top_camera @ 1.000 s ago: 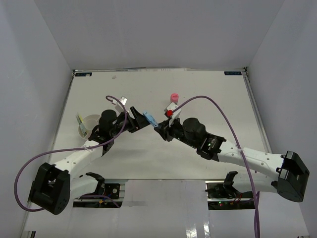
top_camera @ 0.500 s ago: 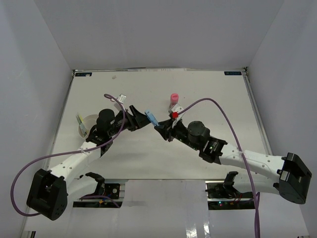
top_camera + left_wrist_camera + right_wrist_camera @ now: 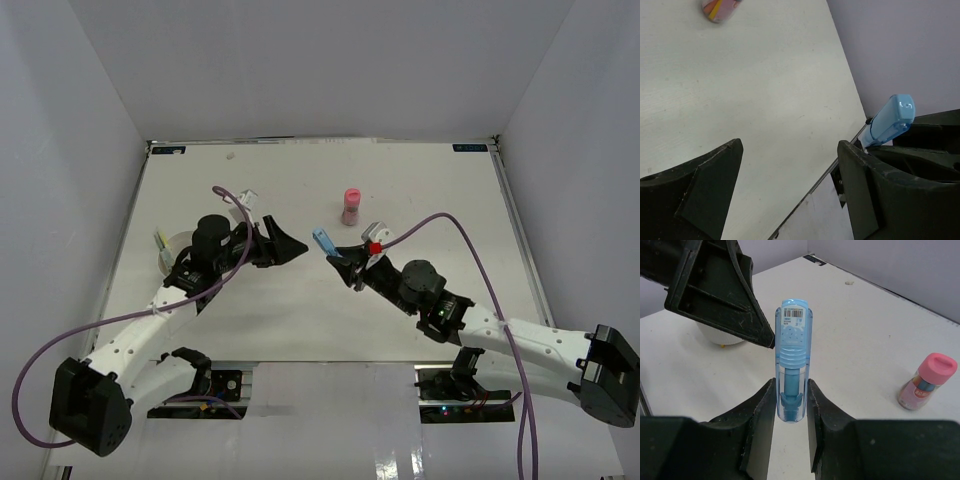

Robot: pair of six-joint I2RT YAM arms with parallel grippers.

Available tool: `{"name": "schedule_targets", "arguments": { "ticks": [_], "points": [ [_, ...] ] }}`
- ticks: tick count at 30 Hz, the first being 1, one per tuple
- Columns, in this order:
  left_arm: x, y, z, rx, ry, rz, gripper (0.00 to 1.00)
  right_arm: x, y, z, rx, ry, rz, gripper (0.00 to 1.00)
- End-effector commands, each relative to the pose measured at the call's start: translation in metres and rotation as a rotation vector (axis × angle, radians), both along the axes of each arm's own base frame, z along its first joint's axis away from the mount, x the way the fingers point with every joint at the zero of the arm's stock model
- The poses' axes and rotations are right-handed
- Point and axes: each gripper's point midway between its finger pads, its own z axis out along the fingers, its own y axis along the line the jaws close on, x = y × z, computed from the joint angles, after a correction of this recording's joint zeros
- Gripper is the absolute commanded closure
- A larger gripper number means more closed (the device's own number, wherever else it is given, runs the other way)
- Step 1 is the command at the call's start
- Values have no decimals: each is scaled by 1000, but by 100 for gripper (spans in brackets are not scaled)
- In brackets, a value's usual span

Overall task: Sort the stationery into containers
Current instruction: Close the pen cap on the pen.

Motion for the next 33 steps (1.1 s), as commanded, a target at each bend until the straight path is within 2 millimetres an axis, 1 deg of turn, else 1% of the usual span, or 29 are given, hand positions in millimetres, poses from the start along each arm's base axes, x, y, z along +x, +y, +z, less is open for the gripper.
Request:
{"name": "schedule_targets", "arguments": {
  "ticks": [1, 3, 4, 5, 6, 7, 8, 10, 11, 13, 14, 15, 17, 18, 20, 21, 23, 24, 25, 27, 28, 31, 33],
  "points": [
    [-4, 3, 21, 62, -29, -25, 13, 4, -2, 26, 55, -96, -20, 77],
    [0, 6, 31, 96, -66, -23, 12, 3, -2, 18, 23, -98, -12, 77],
    [-1, 8, 32, 118, -53, -24, 12, 2, -2, 14, 11, -97, -4, 78],
    [3, 7, 49, 122, -94, -32, 12, 0, -3, 7, -7, -92, 6, 78],
    [5, 8, 54, 128, -101, -40, 12, -2, -3, 3, -13, -92, 12, 78],
    [4, 8, 55, 141, -88, -55, 12, -4, -5, 3, -15, -102, 17, 78],
    [5, 4, 67, 137, -109, -90, 12, -6, -7, -3, -30, -101, 27, 78],
    [3, 2, 71, 142, -100, -133, 12, -7, -10, -4, -47, -121, 29, 78],
    [4, -2, 76, 136, -102, -180, 12, -8, -11, -8, -67, -122, 31, 79],
    [2, -6, 74, 134, -75, -227, 13, -7, -14, -8, -86, -137, 22, 80],
    [-4, -10, 76, 115, -66, -277, 13, -7, -14, -8, -92, -139, 22, 80],
    [-4, -15, 74, 106, -51, -311, 14, -7, -14, -8, -98, -141, 26, 80],
    [-12, -21, 74, 74, -21, -386, 17, -8, -15, -2, -91, -158, 30, 80],
    [-12, -24, 71, 66, -1, -402, 18, -8, -15, 2, -85, -165, 31, 80],
    [-13, -25, 70, 59, 13, -415, 23, -7, -14, 4, -93, -178, 28, 80],
    [-12, -26, 71, 57, 17, -415, 24, -6, -13, 2, -102, -178, 29, 80],
    [-12, -28, 73, 50, 21, -423, 27, -4, -9, 7, -106, -188, 32, 80],
    [-13, -29, 75, 45, 21, -430, 28, -4, -6, 4, -118, -185, 38, 80],
    [-13, -30, 78, 41, 22, -433, 29, -3, -4, 7, -115, -189, 42, 80],
    [-12, -30, 78, 41, 23, -430, 32, -2, 0, 6, -125, -189, 49, 81],
    [-11, -30, 78, 42, 25, -422, 33, -1, 2, 10, -119, -194, 48, 81],
    [-11, -31, 75, 45, 36, -418, 38, 1, 5, 9, -123, -195, 50, 81],
    [-12, -31, 69, 51, 48, -416, 45, 2, 6, 11, -120, -198, 49, 81]
  ]
}}
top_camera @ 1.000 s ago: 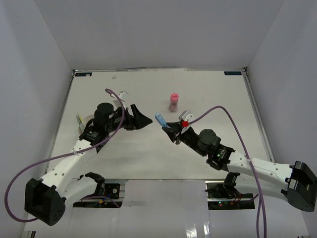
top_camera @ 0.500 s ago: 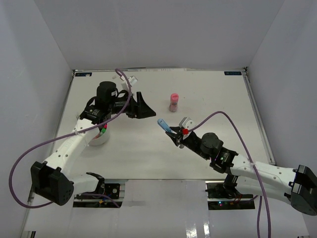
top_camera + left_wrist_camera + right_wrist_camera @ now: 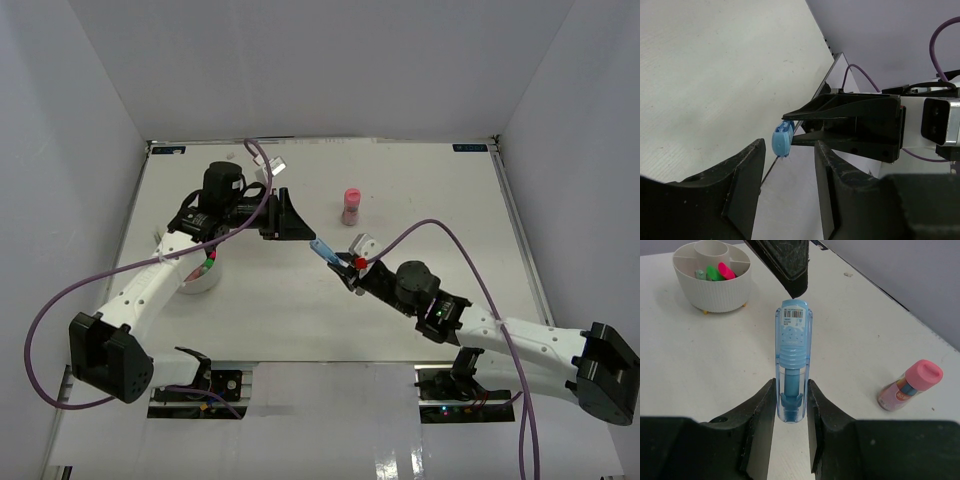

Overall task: Sort the stationery into containers
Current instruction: Close the pen cap on the pen.

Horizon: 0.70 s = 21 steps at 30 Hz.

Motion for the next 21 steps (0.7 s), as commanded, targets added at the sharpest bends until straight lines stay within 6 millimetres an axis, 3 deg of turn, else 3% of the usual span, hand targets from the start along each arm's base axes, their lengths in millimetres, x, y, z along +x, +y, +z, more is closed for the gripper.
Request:
{"name": "schedule_targets", "arguments": {
  "ticks": [1, 6, 21],
  "points": [
    [-7, -1, 11, -17, -28, -19, 46, 2, 8, 34, 63, -62, 14, 81],
    [0, 0, 1, 15, -25, 23, 47, 3, 12, 37, 65, -68, 18, 81],
    [-4, -9, -17, 58, -9, 11, 55, 5, 13, 39, 67, -78, 13, 81]
  ]
}}
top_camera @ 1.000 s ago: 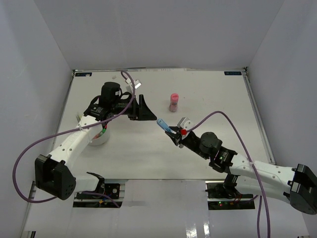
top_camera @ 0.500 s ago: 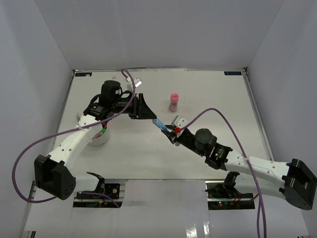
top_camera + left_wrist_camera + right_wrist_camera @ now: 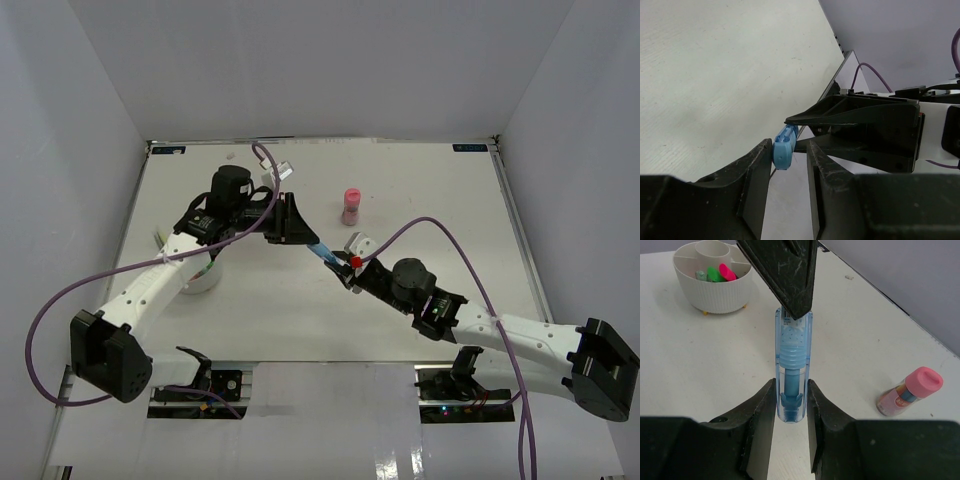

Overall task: Sort the stationery into containers
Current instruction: Close the pen cap on the pen.

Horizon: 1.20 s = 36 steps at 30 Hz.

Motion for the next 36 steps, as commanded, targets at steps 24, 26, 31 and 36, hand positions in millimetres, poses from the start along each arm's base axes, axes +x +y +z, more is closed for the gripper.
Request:
{"name": "schedule_targets", "arguments": {
  "ticks": [24, 26, 31, 36],
  "points": [
    [-23, -31, -32, 138, -20, -26, 84, 10, -3, 77, 193, -178, -55, 85],
    [-27, -34, -37, 147, -15, -39, 84, 10, -4, 84, 211, -192, -58, 85],
    [-37, -40, -47, 159, 12, -69, 84, 8, -10, 101, 263, -221, -65, 86],
    [-44, -44, -52, 155, 34, -95, 85, 8, -15, 116, 306, -259, -82, 88]
  ]
}}
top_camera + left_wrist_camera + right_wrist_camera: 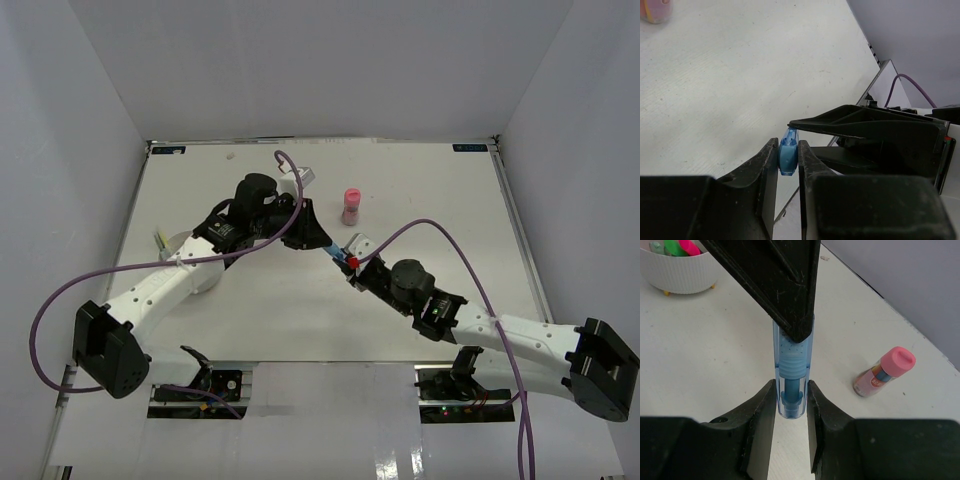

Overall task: Sort the stationery into containers
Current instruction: Close the pen cap on the pen.

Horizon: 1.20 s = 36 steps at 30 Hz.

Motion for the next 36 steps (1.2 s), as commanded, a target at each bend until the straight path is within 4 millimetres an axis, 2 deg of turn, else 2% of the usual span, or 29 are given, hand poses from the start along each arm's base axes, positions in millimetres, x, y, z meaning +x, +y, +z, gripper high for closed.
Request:
{"name": "schedule_targets", "arguments": {
  "ticks": [1, 12, 15, 18, 22, 24, 25, 29, 33, 36],
  "points": [
    [-48, -14, -33, 40, 169, -147, 85, -7, -1, 130, 369, -246, 23, 88],
    [-58, -19, -50, 67, 211, -177, 84, -8, 1, 149, 377, -287, 35, 89],
    [-50, -17, -44, 74, 172, -143, 84, -8, 4, 140, 354, -268, 48, 84],
    [-40, -15, -28, 75, 105, -102, 87, -9, 3, 127, 338, -239, 45, 79],
    [-30, -15, -8, 61, 43, -74, 90, -11, 0, 112, 319, -209, 48, 61],
    [-28, -15, -5, 58, 35, -69, 90, -11, -1, 104, 294, -194, 47, 55],
    [-27, -15, -5, 60, 29, -67, 90, -11, -2, 102, 291, -188, 43, 46],
    [-20, -14, 2, 61, 10, -47, 91, -10, -6, 90, 265, -164, 27, 29],
    [-3, -2, 8, 94, -32, 21, 91, -11, -15, 67, 230, -116, 4, 10],
    [11, 10, 6, 134, -61, 94, 91, -14, -24, 56, 230, -85, -9, 3]
  ]
}}
